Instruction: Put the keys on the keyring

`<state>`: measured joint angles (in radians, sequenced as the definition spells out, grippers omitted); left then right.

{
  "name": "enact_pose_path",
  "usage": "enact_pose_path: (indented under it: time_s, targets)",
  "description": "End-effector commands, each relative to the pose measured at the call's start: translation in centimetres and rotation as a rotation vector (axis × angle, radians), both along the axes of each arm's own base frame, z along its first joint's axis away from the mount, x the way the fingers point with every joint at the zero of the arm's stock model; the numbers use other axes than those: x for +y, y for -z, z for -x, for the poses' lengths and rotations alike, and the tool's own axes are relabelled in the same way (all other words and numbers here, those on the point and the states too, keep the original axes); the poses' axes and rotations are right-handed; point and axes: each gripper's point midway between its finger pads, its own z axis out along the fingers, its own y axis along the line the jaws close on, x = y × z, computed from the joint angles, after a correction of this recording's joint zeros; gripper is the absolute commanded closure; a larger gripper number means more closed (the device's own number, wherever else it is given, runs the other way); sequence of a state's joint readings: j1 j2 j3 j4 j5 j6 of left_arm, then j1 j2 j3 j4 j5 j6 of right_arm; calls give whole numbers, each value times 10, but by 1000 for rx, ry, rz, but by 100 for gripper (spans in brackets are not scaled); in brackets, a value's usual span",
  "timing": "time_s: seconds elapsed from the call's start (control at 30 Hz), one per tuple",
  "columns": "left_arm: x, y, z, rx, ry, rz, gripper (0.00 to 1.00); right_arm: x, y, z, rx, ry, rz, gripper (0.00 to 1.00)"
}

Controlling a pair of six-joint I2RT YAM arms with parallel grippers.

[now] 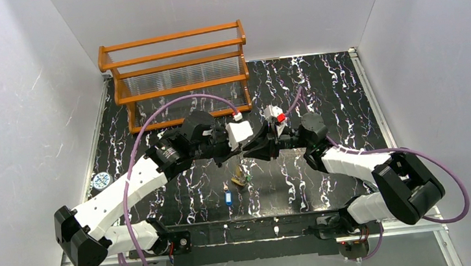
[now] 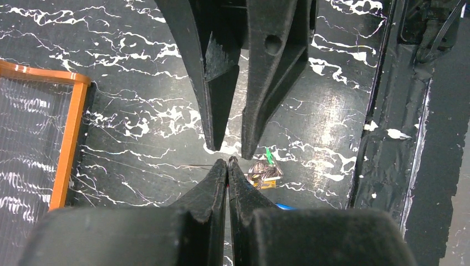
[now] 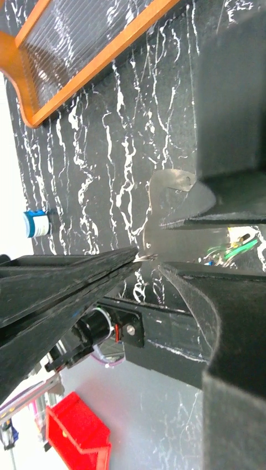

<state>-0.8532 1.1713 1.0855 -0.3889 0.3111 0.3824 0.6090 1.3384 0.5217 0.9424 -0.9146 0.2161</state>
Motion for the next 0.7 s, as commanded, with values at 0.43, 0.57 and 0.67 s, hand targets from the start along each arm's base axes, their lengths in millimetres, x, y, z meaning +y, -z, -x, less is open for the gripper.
enact_pose_path:
  time_s: [0.43,0.57,0.67]
  targets:
    - [-9,-18,7,-26,51,84,100,12,-34,3,-44,-100,-73,88]
    - [-10,-16,8,-17,51,86,100,11,-36,6,-60,-118,-79,99]
    - [-10,-15,8,-13,45,91,100,10,-38,6,-70,-103,-87,99]
